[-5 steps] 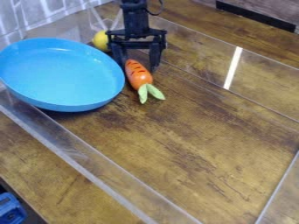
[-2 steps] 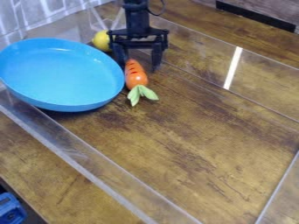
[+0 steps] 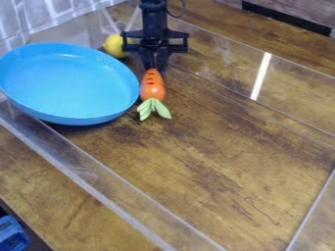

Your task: Put the carrot on the blue tray

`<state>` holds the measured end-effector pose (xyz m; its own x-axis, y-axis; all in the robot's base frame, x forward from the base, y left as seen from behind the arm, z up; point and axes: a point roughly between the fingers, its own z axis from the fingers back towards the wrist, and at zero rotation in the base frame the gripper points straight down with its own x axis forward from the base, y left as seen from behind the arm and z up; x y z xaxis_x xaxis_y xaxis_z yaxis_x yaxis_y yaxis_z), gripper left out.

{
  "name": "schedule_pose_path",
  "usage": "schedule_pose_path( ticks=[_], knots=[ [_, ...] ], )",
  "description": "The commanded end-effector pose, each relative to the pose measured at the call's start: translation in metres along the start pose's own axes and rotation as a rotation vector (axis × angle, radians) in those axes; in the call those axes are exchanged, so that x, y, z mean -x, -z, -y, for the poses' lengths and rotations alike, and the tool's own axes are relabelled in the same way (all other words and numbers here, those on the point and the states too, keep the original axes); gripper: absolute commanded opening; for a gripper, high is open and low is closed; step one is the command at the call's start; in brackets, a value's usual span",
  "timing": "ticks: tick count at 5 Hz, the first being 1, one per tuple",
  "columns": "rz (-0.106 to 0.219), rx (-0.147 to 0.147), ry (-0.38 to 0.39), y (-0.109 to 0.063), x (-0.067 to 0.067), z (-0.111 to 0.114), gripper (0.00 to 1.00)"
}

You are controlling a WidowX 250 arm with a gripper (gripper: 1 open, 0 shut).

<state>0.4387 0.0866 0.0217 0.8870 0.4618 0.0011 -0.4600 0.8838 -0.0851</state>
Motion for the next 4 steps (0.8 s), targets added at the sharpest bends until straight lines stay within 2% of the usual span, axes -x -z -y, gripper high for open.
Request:
schedule_pose_path(
  ticks=[1,2,4],
  knots=[
    [0.003,0.002,0.016,-0.01,-0.003,-0.001,0.0],
    [-0.007,0.004,0.015,-0.015,-0.007,-0.006,0.0],
    [0.013,0.037,-0.055,-0.049,0.004,0.001,0.0]
  ],
)
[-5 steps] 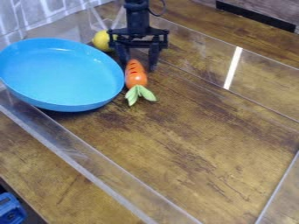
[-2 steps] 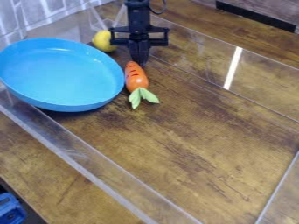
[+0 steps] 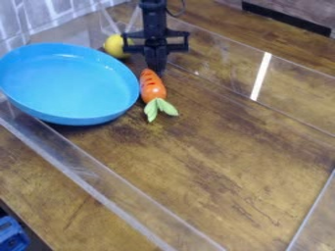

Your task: Put the carrot on the blue tray

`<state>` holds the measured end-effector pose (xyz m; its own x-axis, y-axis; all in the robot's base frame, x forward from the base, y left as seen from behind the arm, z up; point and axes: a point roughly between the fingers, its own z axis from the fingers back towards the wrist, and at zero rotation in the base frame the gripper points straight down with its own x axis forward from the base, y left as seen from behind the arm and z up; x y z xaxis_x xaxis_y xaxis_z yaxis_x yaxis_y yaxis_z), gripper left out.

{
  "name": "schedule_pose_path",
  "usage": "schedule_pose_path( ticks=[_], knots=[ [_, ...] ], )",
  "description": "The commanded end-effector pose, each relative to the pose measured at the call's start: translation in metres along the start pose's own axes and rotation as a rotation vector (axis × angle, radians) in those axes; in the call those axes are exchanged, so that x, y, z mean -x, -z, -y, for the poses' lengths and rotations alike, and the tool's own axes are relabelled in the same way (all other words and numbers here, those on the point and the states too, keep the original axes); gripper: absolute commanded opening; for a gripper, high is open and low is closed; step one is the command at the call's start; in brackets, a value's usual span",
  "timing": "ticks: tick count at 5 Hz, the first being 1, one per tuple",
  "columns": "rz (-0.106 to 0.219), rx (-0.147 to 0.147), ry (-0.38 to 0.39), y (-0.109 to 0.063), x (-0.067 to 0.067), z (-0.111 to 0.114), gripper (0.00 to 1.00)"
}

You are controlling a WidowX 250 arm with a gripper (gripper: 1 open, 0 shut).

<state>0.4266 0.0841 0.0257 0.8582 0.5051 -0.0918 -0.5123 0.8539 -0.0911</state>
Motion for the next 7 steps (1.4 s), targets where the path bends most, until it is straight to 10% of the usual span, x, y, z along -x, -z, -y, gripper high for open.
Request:
schedule_pose_path(
  ticks=[1,4,7],
  knots=[
    [0.109,0.055,-0.015,-0.065,0.004,0.005,0.0],
    [0.172,0.139,-0.019,-0.097,0.022,-0.022,0.0],
    [0.214,0.138,-0.035,-0.115,0.021,-0.045,0.0]
  ],
)
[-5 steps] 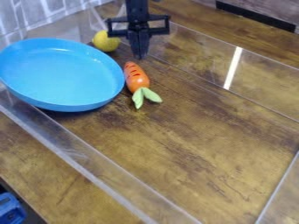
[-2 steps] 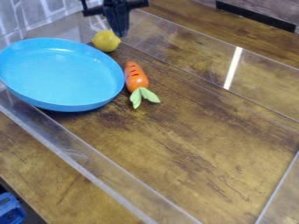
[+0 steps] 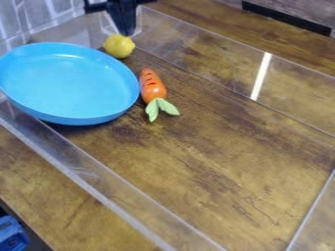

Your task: Put the carrot on the blue tray

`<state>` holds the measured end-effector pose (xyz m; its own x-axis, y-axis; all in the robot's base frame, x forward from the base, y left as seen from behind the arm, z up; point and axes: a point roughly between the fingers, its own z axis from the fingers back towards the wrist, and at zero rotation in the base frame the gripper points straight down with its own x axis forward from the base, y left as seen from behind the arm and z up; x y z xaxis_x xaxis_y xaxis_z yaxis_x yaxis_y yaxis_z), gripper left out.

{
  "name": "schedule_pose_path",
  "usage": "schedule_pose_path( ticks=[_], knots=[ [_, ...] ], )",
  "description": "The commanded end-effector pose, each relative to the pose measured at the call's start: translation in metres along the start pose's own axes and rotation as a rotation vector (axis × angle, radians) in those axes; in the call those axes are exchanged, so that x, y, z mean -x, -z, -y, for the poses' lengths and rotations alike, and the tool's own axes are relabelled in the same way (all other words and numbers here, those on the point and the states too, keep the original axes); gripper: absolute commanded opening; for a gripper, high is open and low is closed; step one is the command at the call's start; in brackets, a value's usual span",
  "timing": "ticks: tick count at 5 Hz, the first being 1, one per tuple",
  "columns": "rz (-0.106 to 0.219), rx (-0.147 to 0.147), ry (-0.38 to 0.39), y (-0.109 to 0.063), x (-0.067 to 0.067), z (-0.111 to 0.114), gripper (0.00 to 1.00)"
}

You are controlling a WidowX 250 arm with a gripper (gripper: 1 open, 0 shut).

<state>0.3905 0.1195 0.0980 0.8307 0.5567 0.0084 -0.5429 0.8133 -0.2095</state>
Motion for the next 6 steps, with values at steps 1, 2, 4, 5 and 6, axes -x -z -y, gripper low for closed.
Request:
schedule_pose_path(
  ticks=[1,2,4,5,6],
  knots=[
    [0.112,0.022,0.045,-0.042,0.004,-0.006,0.0],
    [0.112,0.017,0.098,-0.038,0.007,-0.016,1.0],
    [0.111,-0.018,0.195,-0.037,0.026,-0.056,0.0],
    [0.134,-0.055,0.178,-0.028,0.023,-0.065,0.0],
    [0.15,-0.093,0.161,-0.012,0.018,-0.066,0.0]
  ],
)
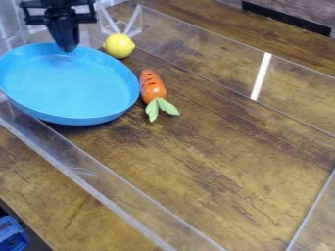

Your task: Put the carrot on the blue tray

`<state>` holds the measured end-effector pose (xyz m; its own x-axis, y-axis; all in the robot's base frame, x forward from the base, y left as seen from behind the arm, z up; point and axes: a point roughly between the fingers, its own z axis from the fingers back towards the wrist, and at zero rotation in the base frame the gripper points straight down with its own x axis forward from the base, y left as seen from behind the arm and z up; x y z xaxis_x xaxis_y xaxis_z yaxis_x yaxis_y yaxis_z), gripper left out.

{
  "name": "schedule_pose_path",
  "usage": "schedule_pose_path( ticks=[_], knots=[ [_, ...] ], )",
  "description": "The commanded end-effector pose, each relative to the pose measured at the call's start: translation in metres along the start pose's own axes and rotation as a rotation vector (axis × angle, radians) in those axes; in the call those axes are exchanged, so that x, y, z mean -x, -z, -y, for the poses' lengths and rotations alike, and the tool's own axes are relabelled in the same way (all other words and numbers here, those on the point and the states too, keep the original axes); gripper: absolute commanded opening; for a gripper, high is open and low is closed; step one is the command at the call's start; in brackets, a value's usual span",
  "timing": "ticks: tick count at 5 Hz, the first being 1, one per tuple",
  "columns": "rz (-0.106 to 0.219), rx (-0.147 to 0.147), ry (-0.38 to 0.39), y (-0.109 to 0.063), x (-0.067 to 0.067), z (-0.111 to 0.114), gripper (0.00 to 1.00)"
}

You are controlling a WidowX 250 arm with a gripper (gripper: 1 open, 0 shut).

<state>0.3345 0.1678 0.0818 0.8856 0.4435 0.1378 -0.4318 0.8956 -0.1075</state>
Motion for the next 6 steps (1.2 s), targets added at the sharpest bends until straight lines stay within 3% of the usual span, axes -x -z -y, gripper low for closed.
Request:
schedule_pose_path(
  ticks=[1,2,3,4,5,6],
  knots=[
    [0.053,-0.045,0.003,0.012,0.001,0.005,0.0],
    [0.069,-0.085,-0.001,0.038,0.007,0.006,0.0],
    [0.069,-0.107,-0.007,0.036,0.004,0.004,1.0],
    [0.07,-0.12,-0.029,0.028,0.002,0.001,0.0],
    [0.068,-0.129,-0.053,0.021,-0.001,-0.001,0.0],
    [0.069,-0.131,-0.044,0.022,-0.004,0.007,1.0]
  ],
)
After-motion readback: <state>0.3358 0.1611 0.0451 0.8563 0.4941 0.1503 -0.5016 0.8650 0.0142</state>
